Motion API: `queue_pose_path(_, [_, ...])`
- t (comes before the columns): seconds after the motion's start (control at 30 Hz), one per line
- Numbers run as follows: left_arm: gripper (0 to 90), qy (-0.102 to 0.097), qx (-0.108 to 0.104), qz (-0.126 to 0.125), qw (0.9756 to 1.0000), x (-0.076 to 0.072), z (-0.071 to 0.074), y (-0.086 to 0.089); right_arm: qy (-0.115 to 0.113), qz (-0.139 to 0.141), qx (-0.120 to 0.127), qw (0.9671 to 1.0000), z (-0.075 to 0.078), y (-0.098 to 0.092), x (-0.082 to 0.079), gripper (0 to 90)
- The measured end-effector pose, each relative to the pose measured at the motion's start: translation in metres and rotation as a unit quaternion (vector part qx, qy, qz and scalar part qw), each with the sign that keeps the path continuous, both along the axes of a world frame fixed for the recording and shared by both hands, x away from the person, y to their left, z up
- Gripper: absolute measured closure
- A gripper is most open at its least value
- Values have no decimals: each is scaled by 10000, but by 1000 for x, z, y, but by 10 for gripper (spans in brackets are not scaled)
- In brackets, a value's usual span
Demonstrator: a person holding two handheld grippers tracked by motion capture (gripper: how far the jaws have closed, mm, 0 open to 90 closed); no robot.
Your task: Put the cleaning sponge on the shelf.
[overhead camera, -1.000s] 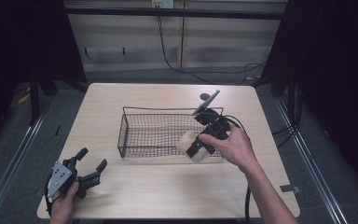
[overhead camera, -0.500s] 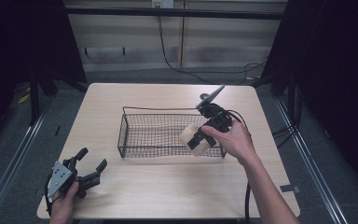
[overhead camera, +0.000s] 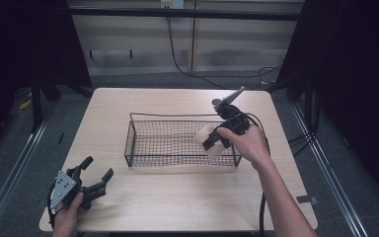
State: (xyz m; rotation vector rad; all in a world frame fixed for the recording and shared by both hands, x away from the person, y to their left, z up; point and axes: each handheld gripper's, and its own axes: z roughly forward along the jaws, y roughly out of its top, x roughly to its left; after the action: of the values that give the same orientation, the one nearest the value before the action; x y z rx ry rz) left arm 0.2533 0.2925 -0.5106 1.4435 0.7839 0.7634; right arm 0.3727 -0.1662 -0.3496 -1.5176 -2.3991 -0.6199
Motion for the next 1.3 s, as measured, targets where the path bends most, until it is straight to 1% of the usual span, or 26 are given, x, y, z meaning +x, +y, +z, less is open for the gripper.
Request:
queue_pose_path(0.03, [156, -2, -27, 5, 10000, 0, 0, 0, 15, -16, -7, 10000, 0, 0, 1, 284])
queue_pose_path(0.07, [157, 3, -23, 0, 10000, 0, 0, 0, 1, -98, -59, 9999, -2, -1, 2, 284])
queue_pose_path(0.1, [157, 3, -23, 0, 10000, 0, 0, 0, 1, -98, -59, 9999, -2, -1, 2, 284])
queue_pose_path(0.13, [157, 0, 7, -2, 10000, 0, 0, 0, 3, -168, -87, 9998, -3, -4, 4, 284])
queue_pose_path(0.17, [156, -1, -21, 4, 10000, 0, 0, 0, -12, -230, -92, 9997, -3, -5, 5, 284])
queue_pose_path(0.23, [157, 3, -22, 1, 10000, 0, 0, 0, 10, -258, -85, 9996, -3, -6, 6, 285])
queue_pose_path(0.27, [157, 2, -29, 1, 10000, 0, 0, 0, -19, -317, -110, 9994, -4, -7, 7, 284])
queue_pose_path(0.37, [157, 1, 7, -3, 10000, 0, 0, 0, 19, -350, -131, 9993, -6, -8, 9, 284])
queue_pose_path(0.4, [157, -2, -25, 5, 10000, 0, 0, 0, 3, -357, -139, 9993, -7, -9, 10, 284])
queue_pose_path(0.43, [157, 5, 4, -5, 10000, 0, 0, 0, 33, -370, -145, 9992, -7, -9, 11, 284])
queue_pose_path(0.5, [157, 5, 7, -4, 10000, 0, 0, 0, 3, -413, -144, 9990, -9, -10, 13, 284])
queue_pose_path(0.53, [157, -1, -21, 3, 10000, 0, 0, 0, 25, -444, -152, 9989, -10, -10, 14, 284])
queue_pose_path(0.57, [157, 0, 8, 0, 10000, 0, 0, 0, -1, -452, -160, 9988, -12, -10, 15, 285])
queue_pose_path(0.7, [157, 0, -26, 3, 10000, 0, 0, 0, 22, -540, -158, 9984, -14, -11, 18, 284])
queue_pose_path(0.73, [157, -2, -25, 5, 10000, 0, 0, 0, 0, -574, -129, 9983, -15, -13, 19, 284])
queue_pose_path(0.83, [157, -3, -35, 1, 10000, 0, 0, -1, 61, -623, -195, 9978, -20, -16, 21, 284])
queue_pose_path(0.93, [157, 1, 1, -2, 10000, 0, 0, 0, 83, -695, -175, 9974, -24, -20, 23, 284])
queue_pose_path(1.0, [157, -1, -24, 3, 10000, 0, 0, 0, 74, -763, -201, 9969, -26, -21, 25, 284])
queue_pose_path(1.03, [157, 5, 7, -4, 10000, 0, 0, 0, 75, -786, -207, 9967, -27, -22, 25, 284])
queue_pose_path(1.07, [157, -1, -24, 4, 10000, 0, 0, 0, 75, -845, -219, 9962, -29, -22, 27, 284])
queue_pose_path(1.2, [156, -1, -21, 1, 10000, 0, 0, 0, 82, -900, -196, 9957, -31, -22, 29, 284])
queue_pose_path(1.27, [157, 2, -25, 1, 10000, 0, 0, 0, 94, -945, -244, 9952, -36, -22, 30, 284])
queue_pose_path(1.3, [157, 2, -25, 1, 10000, 0, 0, 0, 94, -945, -244, 9952, -36, -22, 30, 284])
